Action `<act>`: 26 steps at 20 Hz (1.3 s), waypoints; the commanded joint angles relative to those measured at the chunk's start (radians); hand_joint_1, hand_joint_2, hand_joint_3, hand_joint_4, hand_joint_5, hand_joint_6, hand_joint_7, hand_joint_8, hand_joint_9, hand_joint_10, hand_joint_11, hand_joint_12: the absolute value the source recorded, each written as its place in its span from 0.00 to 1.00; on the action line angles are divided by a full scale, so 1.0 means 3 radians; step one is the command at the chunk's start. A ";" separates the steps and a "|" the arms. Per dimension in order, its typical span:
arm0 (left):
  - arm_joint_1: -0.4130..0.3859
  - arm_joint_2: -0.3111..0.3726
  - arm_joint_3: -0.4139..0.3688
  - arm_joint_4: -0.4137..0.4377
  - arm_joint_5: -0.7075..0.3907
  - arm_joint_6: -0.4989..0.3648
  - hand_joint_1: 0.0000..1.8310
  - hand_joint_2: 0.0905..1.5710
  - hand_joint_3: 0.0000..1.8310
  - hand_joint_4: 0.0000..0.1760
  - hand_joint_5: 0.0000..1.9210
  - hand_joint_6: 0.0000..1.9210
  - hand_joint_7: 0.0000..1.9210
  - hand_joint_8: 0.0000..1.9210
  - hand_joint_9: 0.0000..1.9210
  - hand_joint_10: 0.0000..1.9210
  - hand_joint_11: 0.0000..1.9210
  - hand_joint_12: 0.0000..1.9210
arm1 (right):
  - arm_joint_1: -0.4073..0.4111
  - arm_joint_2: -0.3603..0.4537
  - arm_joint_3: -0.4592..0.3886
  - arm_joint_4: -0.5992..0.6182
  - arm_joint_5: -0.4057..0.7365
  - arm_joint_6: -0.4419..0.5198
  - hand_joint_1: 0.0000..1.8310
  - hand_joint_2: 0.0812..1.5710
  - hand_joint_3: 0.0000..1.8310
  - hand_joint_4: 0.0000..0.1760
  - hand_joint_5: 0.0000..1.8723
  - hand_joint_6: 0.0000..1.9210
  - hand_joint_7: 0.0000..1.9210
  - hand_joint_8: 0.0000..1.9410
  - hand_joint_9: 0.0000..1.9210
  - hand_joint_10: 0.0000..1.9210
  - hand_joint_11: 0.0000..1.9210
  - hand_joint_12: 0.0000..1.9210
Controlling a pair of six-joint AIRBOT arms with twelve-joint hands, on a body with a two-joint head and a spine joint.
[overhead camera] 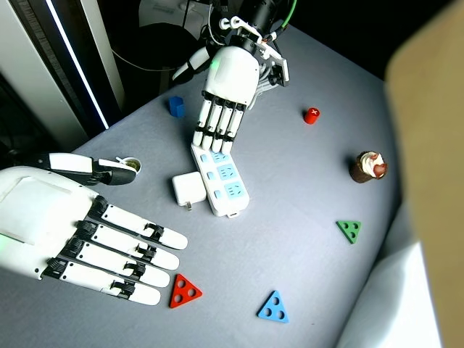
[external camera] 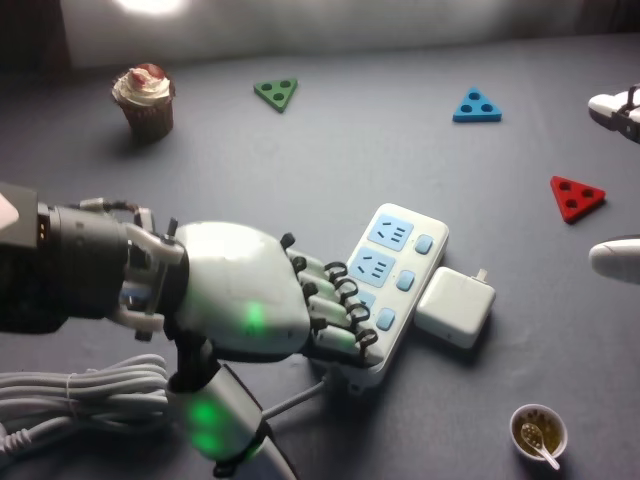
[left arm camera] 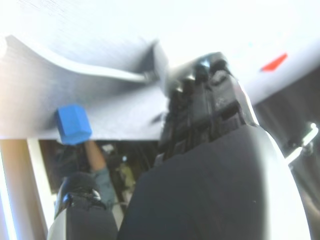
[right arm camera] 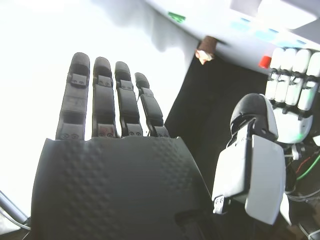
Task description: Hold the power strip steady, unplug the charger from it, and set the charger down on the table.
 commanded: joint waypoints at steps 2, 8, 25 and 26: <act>-0.0146 0.0007 0.0011 -0.0018 -0.0005 -0.0100 0.00 0.55 0.00 0.00 0.06 0.00 0.07 0.00 0.07 0.00 0.07 0.01 | 0.0014 0.0017 0.0005 -0.0158 0.0607 0.0200 0.00 0.62 0.01 0.00 0.03 0.00 0.08 0.00 0.09 0.00 0.07 0.04; -0.0497 -0.0002 0.0040 -0.0019 -0.0018 -0.0278 0.00 0.56 0.00 0.00 0.06 0.00 0.07 0.00 0.07 0.00 0.07 0.01 | 0.0012 -0.0007 -0.0048 -0.0310 0.0650 0.0232 0.00 0.61 0.00 0.00 0.04 0.00 0.08 0.00 0.09 0.00 0.07 0.04; -0.0754 0.0015 0.0018 -0.0010 -0.0081 -0.0380 0.00 0.56 0.00 0.00 0.06 0.00 0.08 0.00 0.07 0.00 0.08 0.01 | -0.0082 -0.0124 -0.0033 -0.0445 0.0749 0.0021 0.00 0.65 0.00 0.00 0.06 0.00 0.09 0.00 0.10 0.00 0.09 0.03; -0.0758 0.0023 0.0017 -0.0010 -0.0082 -0.0380 0.00 0.56 0.00 0.00 0.06 0.00 0.07 0.00 0.07 0.00 0.08 0.01 | -0.0081 -0.0131 -0.0052 -0.0478 0.0794 -0.0014 0.00 0.65 0.00 0.00 0.06 0.00 0.09 0.00 0.10 0.01 0.09 0.03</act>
